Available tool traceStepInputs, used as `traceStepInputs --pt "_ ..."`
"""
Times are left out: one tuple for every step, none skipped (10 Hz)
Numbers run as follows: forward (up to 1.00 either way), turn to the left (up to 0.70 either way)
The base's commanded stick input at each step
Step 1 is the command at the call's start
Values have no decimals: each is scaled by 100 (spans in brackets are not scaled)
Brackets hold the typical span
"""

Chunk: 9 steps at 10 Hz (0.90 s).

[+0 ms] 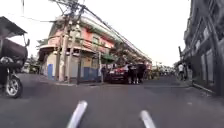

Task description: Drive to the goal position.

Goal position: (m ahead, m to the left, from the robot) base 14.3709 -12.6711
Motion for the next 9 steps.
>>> traceStepInputs --pt "100 0" --pt "100 0" --pt "100 0" --pt "100 0" --pt "45 0" --pt "-54 0" --pt "-100 0" --pt "-100 0" --pt "-100 0"
